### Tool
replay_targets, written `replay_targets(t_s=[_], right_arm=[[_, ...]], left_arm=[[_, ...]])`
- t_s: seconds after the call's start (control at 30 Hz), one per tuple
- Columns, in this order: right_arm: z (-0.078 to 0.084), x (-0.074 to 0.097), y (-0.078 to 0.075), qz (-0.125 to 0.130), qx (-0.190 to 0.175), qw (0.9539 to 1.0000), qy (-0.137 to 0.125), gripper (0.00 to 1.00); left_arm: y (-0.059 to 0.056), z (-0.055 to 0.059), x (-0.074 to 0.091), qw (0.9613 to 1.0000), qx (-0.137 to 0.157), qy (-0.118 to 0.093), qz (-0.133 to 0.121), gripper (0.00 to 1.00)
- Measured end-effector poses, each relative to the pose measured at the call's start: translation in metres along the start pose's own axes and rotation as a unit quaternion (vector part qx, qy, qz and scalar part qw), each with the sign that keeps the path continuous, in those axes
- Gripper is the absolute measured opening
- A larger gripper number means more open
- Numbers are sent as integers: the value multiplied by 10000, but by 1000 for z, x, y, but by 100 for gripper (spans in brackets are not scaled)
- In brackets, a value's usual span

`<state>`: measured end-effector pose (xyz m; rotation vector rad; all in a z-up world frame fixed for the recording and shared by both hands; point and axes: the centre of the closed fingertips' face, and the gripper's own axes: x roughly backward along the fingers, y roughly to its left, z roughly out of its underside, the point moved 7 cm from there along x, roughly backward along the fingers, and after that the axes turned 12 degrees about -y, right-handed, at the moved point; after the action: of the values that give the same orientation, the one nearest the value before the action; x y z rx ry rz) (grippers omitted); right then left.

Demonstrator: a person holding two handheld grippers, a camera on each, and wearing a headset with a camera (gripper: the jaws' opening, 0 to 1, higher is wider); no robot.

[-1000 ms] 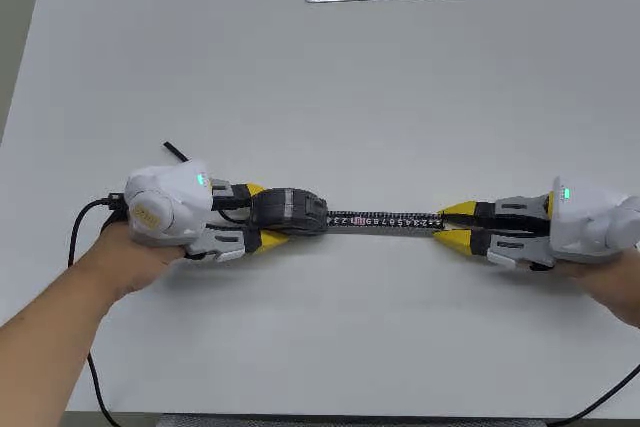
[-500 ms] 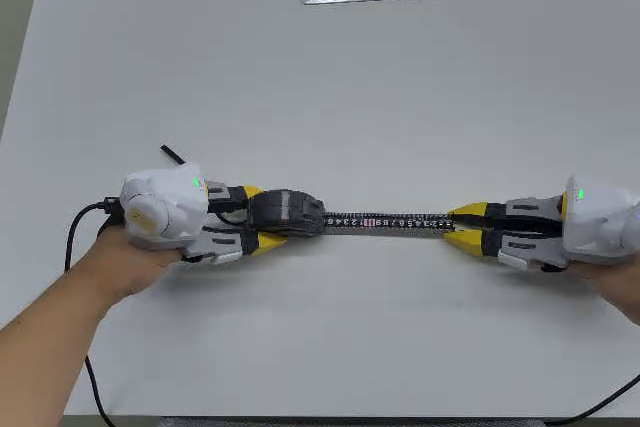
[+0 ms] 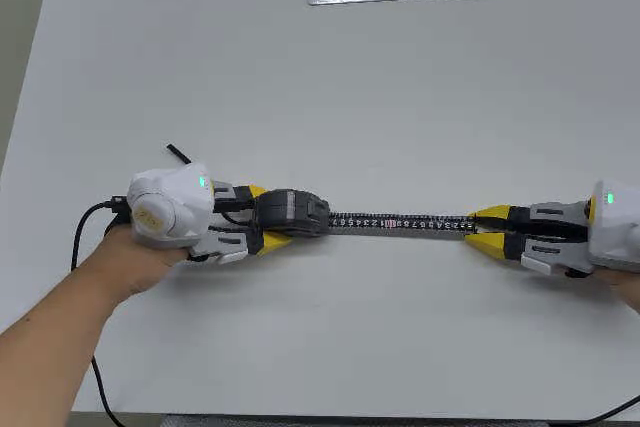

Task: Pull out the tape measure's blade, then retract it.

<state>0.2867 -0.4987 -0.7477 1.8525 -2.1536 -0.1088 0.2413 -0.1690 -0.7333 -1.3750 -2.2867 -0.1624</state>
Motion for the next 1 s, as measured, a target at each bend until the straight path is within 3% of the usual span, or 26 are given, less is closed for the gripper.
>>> replay_targets(t_s=[1.0], right_arm=[[3, 32, -6, 169, -210, 9996, -32, 8]], left_arm=[[-1, 0, -1, 10000, 12, 14, -23, 29]])
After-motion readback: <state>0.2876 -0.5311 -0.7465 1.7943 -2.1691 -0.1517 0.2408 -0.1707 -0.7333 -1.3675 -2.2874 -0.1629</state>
